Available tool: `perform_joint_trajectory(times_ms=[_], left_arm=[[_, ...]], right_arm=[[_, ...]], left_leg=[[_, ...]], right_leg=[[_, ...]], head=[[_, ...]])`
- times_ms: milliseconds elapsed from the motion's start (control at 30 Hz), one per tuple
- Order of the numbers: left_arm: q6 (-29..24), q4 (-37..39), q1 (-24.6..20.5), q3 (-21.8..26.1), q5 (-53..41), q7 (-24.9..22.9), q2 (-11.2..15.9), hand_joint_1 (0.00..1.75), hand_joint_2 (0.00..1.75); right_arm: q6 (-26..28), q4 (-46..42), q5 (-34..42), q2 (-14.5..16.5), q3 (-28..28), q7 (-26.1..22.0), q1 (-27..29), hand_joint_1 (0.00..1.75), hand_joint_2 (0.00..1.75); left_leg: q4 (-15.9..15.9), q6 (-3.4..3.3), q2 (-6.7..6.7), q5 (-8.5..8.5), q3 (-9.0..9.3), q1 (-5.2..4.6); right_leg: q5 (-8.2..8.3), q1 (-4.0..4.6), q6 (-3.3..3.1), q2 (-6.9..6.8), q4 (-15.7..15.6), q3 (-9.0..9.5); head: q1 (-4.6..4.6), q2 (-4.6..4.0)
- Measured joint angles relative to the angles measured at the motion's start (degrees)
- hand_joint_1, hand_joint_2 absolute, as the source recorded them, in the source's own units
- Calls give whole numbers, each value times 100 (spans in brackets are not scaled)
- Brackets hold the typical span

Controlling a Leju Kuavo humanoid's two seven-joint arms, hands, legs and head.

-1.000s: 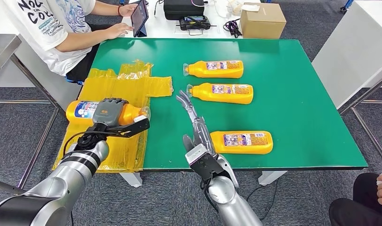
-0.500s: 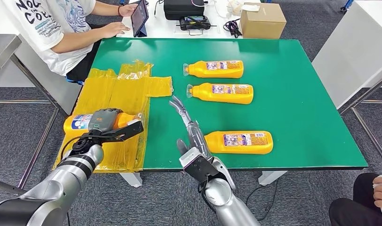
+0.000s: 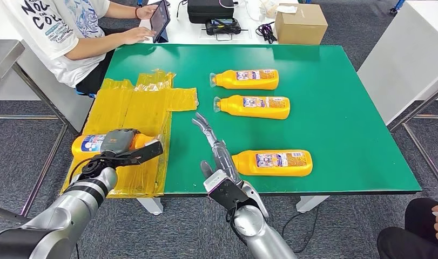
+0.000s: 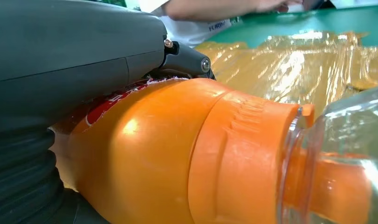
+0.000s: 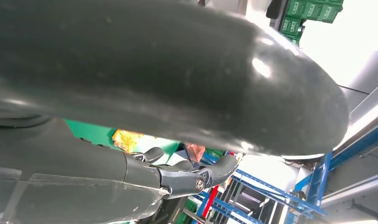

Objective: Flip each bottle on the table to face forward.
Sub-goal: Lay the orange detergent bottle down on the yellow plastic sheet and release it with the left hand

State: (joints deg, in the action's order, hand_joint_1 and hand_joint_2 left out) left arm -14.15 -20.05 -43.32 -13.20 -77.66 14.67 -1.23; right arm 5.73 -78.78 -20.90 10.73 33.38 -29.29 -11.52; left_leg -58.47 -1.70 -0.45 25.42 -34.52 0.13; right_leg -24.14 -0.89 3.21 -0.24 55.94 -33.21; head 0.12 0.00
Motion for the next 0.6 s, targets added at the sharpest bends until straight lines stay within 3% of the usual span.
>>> perform_joint_trajectory(times_ms=[33, 67, 100, 367, 600], left_arm=[[44, 4, -1, -1, -8, -1, 2, 41, 175], [92, 8, 0, -1, -8, -1, 4, 9, 175], [135, 13, 3, -1, 3, -2, 5, 1, 175], [582, 25, 23, 153, 519, 327, -5, 0, 175], [1435, 17, -52, 390, 1061, 752, -14, 0, 175]], right_arm=[[0, 4, 0, 1, 0, 0, -1, 0, 0], [0, 10, 0, 1, 1, 0, -4, 0, 0], [0, 17, 0, 1, 1, 0, -7, 0, 0], [20, 86, 43, 3, -1, 0, -20, 0, 0], [36, 173, 77, 7, -4, -2, -81, 0, 0]], left_leg=[[0, 0, 0, 0, 1, 0], [0, 0, 0, 0, 1, 0], [0, 0, 0, 0, 1, 0], [0, 0, -2, 0, 9, -1], [1, 3, -13, -2, 35, -4]], right_leg=[[0, 0, 0, 0, 1, 0], [0, 0, 0, 0, 1, 0], [0, 0, 0, 0, 1, 0], [-1, -1, -1, -1, 1, 7], [-3, -6, -4, -13, 0, 34]], head=[[0, 0], [0, 0], [-1, 0], [-1, 0], [0, 0]])
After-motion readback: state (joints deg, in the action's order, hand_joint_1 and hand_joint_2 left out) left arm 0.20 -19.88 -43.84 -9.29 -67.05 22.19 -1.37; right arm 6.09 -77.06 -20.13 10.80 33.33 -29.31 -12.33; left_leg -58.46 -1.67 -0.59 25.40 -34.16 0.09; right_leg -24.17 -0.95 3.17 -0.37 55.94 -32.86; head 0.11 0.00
